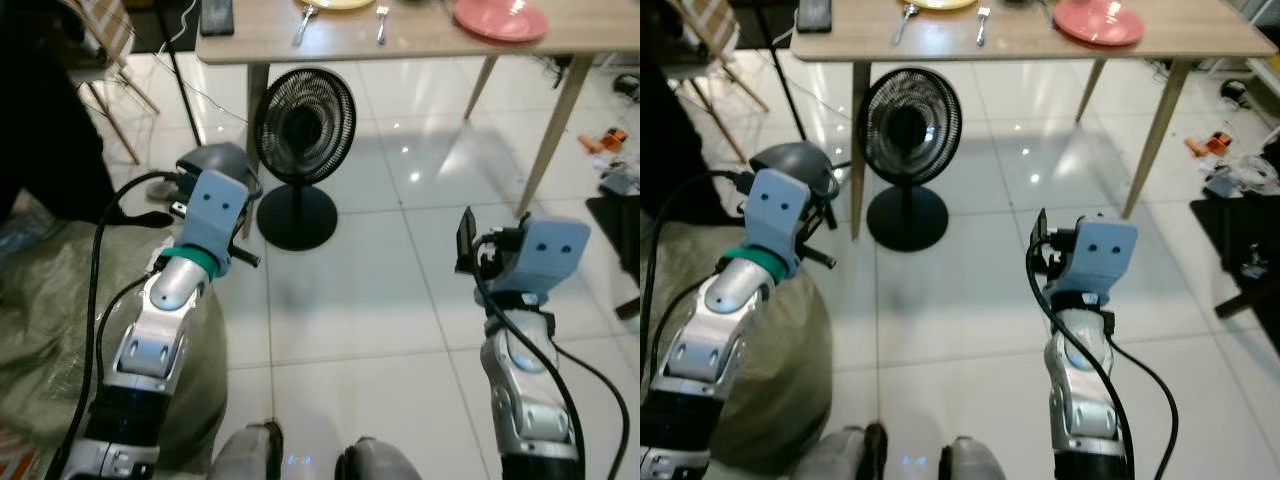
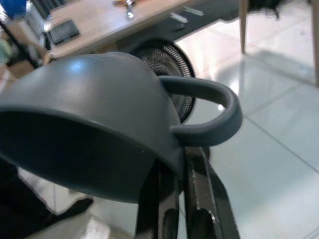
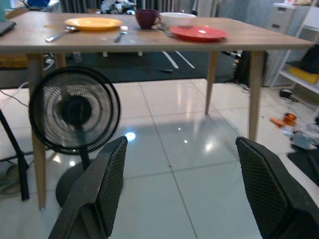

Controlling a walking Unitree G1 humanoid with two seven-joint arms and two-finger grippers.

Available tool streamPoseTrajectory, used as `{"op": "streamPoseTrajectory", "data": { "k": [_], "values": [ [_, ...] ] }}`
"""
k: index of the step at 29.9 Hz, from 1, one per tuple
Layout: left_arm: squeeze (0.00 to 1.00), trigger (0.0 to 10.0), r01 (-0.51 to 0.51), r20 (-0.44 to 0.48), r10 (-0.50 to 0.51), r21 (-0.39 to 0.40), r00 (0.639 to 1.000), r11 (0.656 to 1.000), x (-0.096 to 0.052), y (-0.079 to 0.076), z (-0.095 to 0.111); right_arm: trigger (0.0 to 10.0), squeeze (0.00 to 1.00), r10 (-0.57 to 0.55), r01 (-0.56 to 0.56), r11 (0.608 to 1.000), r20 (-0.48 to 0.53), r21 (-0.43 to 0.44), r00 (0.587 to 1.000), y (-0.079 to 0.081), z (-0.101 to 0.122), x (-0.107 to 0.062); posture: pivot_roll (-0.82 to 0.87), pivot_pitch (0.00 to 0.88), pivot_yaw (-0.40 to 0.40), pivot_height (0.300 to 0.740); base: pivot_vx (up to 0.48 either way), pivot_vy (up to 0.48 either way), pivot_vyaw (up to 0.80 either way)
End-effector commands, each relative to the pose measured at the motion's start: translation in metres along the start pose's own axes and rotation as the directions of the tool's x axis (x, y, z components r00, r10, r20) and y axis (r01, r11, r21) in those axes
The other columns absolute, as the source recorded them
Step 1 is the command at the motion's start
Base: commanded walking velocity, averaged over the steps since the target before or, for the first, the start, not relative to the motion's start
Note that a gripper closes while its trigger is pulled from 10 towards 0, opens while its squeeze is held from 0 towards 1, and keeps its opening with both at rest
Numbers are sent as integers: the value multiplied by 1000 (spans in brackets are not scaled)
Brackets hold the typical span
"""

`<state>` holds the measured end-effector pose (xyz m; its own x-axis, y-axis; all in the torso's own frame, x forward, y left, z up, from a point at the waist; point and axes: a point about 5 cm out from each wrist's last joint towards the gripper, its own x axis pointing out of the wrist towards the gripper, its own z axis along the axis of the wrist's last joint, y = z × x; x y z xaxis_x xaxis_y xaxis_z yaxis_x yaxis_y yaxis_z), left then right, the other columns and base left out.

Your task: Setting the table

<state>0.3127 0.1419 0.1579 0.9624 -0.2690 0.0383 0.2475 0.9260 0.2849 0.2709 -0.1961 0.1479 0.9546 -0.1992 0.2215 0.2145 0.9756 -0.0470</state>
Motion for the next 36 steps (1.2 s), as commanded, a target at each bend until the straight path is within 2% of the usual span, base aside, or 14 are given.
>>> {"op": "streamPoseTrajectory", "data": {
  "k": [1,13,29,36],
  "values": [
    [0,10000,10,-2,-10,-2,1000,1000,0,-2,-1,10000,0,-17,17,1000,-4,-7,1000,-4,-1,-1,-44,31,59,740,-394,0,0],
    [0,10000,13,1,-13,-6,1000,1000,1,-5,-2,10000,0,-22,22,1000,-4,-12,1000,-6,0,-1,-50,25,58,740,-389,0,0],
    [0,10000,34,5,-34,-20,999,999,3,-8,-1,10000,0,-32,32,999,-18,3,999,-7,-2,-2,-56,21,69,740,0,0,-84],
    [0,10000,42,6,-42,-18,999,999,3,-9,-1,10000,0,-36,36,999,-18,2,999,-8,-2,-2,-56,26,70,740,0,0,-800]
  ]
}}
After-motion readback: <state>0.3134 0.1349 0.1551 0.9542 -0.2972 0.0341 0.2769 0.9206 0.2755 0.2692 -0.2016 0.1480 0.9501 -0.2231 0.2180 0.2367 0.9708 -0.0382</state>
